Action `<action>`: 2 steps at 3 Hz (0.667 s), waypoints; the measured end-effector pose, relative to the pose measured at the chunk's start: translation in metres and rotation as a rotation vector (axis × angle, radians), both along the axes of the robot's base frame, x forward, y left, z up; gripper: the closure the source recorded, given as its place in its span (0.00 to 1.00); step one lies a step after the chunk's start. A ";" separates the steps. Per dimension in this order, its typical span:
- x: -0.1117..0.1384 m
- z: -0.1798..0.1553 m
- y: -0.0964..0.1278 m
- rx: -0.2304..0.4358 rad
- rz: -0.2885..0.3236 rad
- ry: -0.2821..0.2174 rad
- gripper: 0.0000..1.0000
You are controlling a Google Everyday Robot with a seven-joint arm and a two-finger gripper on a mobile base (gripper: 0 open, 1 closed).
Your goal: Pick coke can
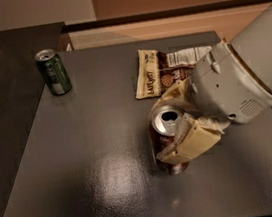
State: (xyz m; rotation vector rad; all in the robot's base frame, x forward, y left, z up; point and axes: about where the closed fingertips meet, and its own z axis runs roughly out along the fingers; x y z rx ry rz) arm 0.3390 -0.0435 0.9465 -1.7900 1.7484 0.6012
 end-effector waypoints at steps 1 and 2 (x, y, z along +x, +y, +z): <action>0.009 0.036 0.002 -0.007 -0.004 -0.014 1.00; 0.023 0.092 0.001 -0.054 -0.004 -0.042 1.00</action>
Offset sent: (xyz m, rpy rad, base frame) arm 0.0311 -0.0056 0.0936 -0.0845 0.0004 0.0005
